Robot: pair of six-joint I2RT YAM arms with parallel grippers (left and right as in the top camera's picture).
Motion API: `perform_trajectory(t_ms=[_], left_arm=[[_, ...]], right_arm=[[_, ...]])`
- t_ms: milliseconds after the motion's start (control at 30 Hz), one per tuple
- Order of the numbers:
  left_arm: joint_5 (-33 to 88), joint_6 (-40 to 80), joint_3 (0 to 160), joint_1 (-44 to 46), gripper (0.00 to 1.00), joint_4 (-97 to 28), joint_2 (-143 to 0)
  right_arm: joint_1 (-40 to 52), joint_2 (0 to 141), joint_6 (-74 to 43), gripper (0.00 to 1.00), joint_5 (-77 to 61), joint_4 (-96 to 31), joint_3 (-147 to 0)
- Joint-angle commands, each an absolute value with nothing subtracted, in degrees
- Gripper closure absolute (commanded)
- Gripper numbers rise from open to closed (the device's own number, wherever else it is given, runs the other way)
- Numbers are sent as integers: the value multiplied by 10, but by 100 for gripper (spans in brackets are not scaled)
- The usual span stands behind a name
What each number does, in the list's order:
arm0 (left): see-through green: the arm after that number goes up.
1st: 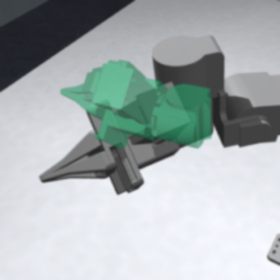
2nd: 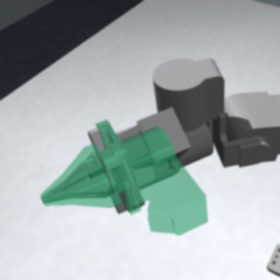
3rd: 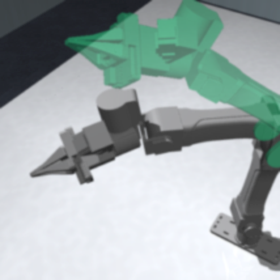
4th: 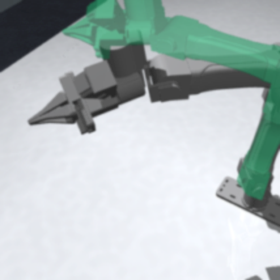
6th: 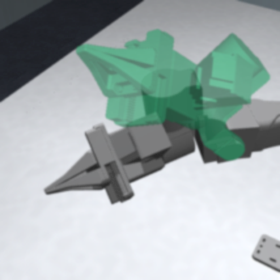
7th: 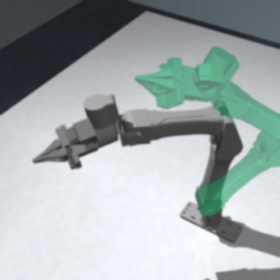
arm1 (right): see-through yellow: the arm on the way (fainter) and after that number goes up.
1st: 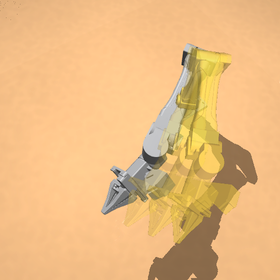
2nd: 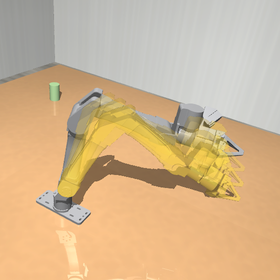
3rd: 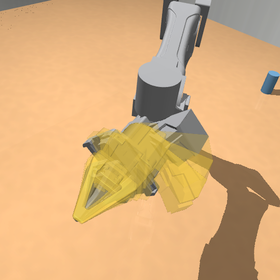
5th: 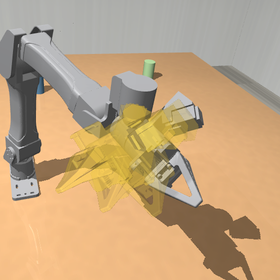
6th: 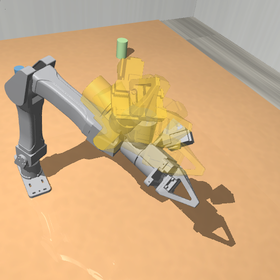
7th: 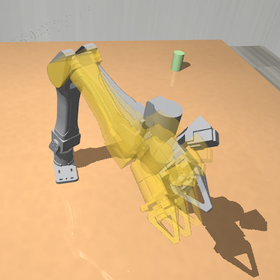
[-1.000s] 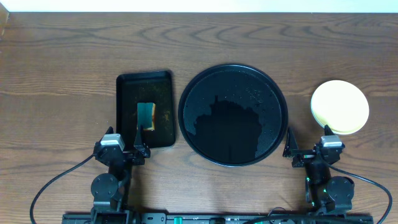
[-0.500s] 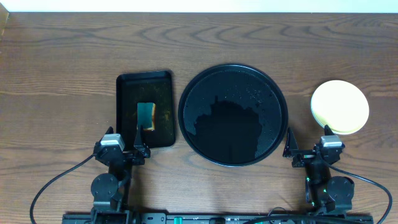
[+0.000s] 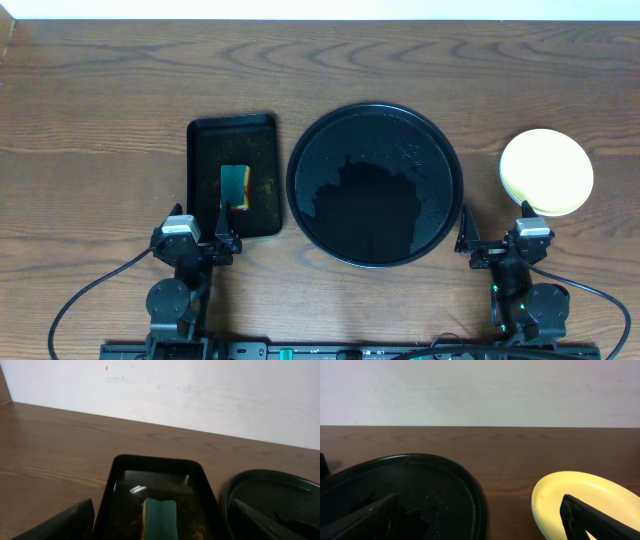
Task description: Clean dirty plates on tray and stack at the side
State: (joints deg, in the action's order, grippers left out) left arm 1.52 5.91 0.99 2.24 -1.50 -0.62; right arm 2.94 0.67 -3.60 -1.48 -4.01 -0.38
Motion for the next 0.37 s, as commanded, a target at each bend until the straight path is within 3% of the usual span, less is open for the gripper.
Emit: perform_trajectory(t_ms=[0, 333], left_arm=[[8, 51, 2, 19, 15, -40, -2], [8, 51, 2, 19, 15, -40, -2]], right_arm=[[28, 3, -29, 1, -15, -43, -3], [28, 3, -29, 1, -15, -43, -3]])
